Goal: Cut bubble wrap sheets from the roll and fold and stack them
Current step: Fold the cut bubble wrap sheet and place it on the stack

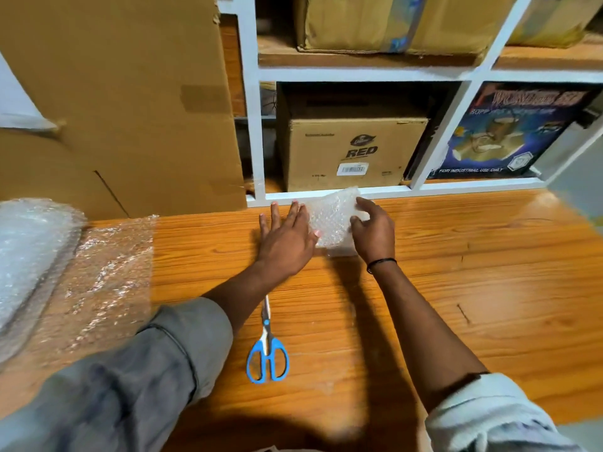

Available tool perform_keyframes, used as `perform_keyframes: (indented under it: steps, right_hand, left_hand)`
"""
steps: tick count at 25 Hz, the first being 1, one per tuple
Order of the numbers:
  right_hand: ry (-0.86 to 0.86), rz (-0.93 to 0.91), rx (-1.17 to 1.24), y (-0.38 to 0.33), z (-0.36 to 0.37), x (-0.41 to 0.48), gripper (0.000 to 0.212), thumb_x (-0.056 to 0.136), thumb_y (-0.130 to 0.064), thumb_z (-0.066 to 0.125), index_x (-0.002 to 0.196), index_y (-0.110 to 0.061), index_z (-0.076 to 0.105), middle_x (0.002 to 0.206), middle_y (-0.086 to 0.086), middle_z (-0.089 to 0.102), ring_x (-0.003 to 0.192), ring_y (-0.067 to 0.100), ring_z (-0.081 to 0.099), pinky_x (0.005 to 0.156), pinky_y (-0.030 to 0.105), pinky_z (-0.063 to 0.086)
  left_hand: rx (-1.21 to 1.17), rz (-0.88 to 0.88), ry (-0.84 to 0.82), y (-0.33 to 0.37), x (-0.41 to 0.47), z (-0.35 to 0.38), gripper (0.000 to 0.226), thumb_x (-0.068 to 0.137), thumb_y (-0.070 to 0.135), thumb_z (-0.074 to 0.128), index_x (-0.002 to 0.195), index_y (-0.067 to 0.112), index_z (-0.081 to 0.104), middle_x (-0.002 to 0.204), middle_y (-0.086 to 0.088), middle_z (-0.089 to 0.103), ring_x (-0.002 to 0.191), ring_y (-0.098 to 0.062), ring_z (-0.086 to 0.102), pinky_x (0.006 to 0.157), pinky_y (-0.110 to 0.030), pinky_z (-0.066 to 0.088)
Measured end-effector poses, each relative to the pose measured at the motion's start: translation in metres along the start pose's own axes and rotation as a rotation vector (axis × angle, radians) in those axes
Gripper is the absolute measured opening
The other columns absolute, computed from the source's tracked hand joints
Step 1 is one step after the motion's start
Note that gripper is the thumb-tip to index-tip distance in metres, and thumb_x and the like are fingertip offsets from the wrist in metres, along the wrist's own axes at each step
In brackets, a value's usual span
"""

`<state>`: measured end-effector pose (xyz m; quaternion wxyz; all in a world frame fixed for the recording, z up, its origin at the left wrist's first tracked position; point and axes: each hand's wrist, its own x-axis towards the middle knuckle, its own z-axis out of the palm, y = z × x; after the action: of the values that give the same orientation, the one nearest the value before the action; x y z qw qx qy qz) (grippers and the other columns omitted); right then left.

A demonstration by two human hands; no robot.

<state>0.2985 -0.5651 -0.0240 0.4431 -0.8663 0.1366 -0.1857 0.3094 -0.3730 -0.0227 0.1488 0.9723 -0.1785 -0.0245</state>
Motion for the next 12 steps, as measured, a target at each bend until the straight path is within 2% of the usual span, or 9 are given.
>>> perform_keyframes:
  steps: [5,8,12]
  right_hand:
    - [-0.062,0.042,0.023,0.030,-0.023,0.043,0.044,0.095,-0.006,0.065,0.138,-0.011,0.062,0.134,0.008,0.067,0.105,0.028,0.070,0.101,0.045,0.055]
    - [-0.128,0.023,-0.096,0.042,-0.023,0.058,0.049,0.095,-0.011,0.066,0.143,-0.006,0.058,0.139,0.015,0.062,0.126,0.032,0.059,0.111,0.034,0.043]
    - [-0.103,-0.156,-0.384,0.058,-0.020,0.056,0.051,0.093,-0.018,0.064,0.142,-0.006,0.057,0.150,0.020,0.049,0.139,0.041,0.043,0.110,0.051,0.038]
  left_hand:
    - [-0.003,-0.067,0.016,0.045,0.038,0.008,0.071,0.107,0.057,0.022,0.165,0.020,0.004,0.173,0.000,-0.003,0.156,-0.038,-0.016,0.124,-0.061,-0.008]
    - [0.021,-0.126,0.003,0.054,0.051,0.015,0.071,0.107,0.057,0.025,0.165,0.020,0.004,0.173,-0.002,-0.005,0.155,-0.039,-0.016,0.124,-0.060,-0.007]
    - [0.049,-0.181,-0.023,0.057,0.056,0.030,0.072,0.107,0.057,0.027,0.165,0.021,0.004,0.172,-0.002,-0.008,0.155,-0.040,-0.015,0.124,-0.059,-0.008]
